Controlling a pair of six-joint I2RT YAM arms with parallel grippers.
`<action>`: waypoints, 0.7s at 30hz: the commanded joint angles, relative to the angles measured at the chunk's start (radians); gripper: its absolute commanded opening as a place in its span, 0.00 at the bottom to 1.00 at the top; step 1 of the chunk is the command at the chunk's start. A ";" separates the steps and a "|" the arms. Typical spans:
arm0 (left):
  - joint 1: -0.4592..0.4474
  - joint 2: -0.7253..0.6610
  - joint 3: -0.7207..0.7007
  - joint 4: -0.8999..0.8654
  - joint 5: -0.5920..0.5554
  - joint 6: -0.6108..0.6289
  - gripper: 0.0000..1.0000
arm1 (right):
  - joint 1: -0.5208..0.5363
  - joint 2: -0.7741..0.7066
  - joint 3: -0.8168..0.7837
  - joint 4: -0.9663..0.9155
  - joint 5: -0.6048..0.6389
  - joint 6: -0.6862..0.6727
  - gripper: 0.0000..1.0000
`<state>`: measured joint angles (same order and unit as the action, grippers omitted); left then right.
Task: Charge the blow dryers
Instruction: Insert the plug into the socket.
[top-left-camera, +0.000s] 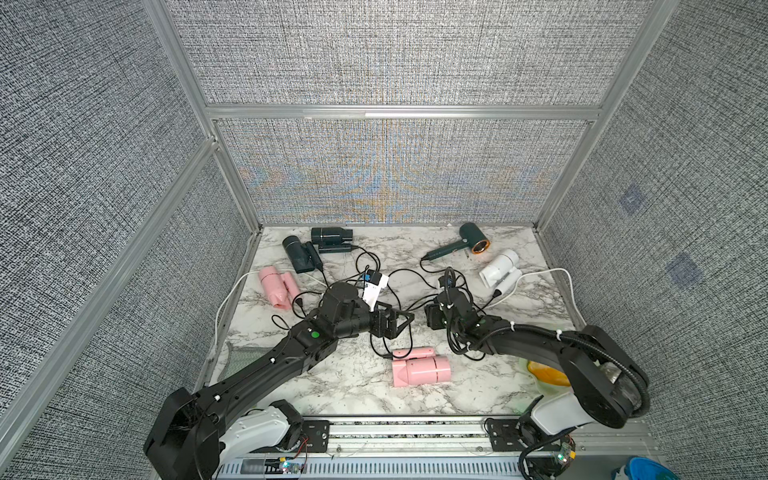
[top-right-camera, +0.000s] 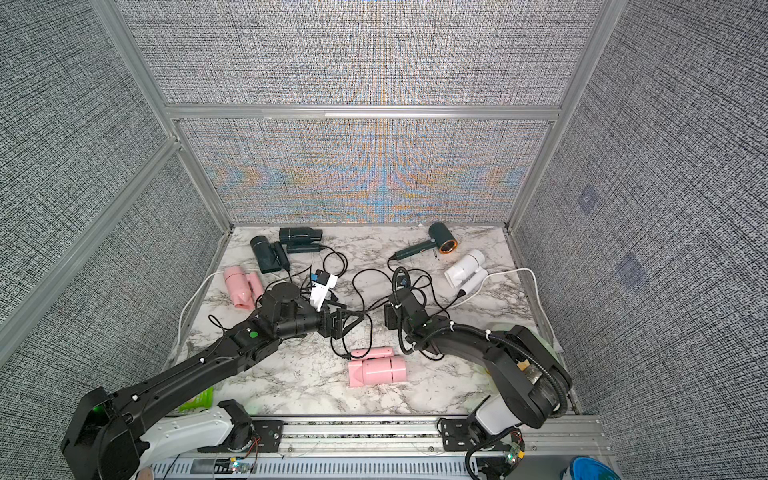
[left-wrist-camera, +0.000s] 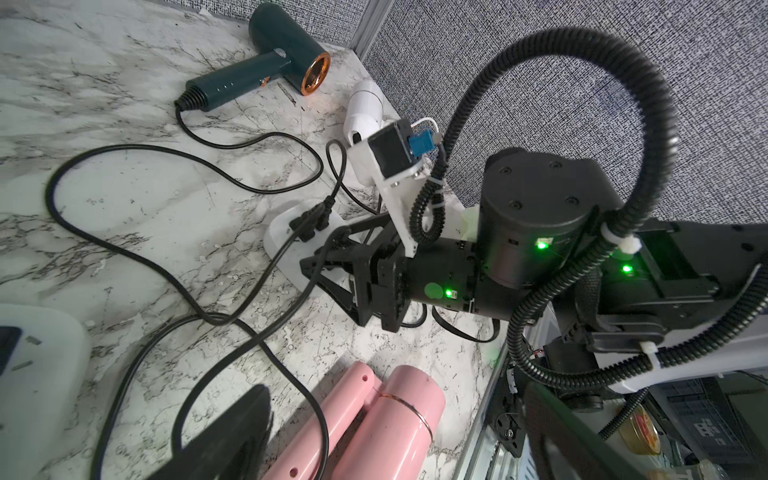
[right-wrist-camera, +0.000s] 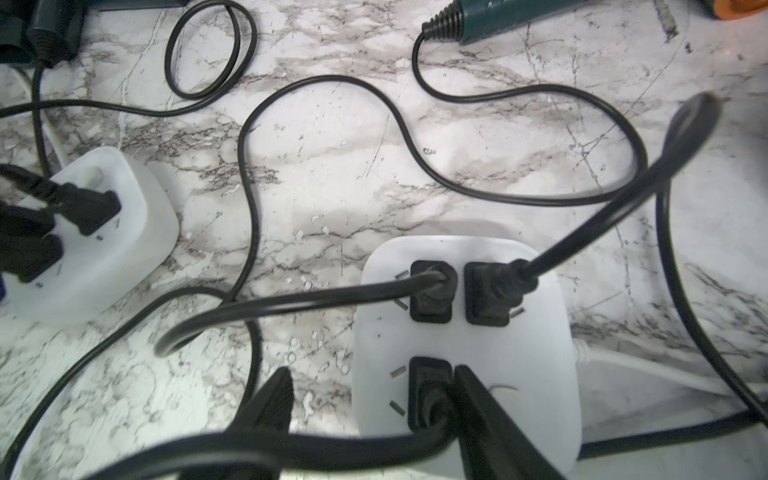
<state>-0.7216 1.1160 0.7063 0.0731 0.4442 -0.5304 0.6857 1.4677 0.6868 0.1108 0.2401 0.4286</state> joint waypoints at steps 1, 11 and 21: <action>0.007 -0.012 0.007 0.004 -0.001 0.002 0.97 | -0.005 -0.063 -0.022 -0.076 -0.058 0.013 0.71; 0.020 -0.018 0.026 -0.039 -0.030 0.006 0.97 | -0.031 -0.220 -0.036 -0.188 -0.075 0.006 0.68; 0.069 0.004 0.100 -0.205 -0.423 0.057 0.99 | -0.110 -0.424 -0.012 -0.251 0.025 -0.058 0.94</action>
<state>-0.6601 1.1110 0.7967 -0.0875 0.1936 -0.4965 0.5953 1.0698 0.6601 -0.1169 0.2188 0.4038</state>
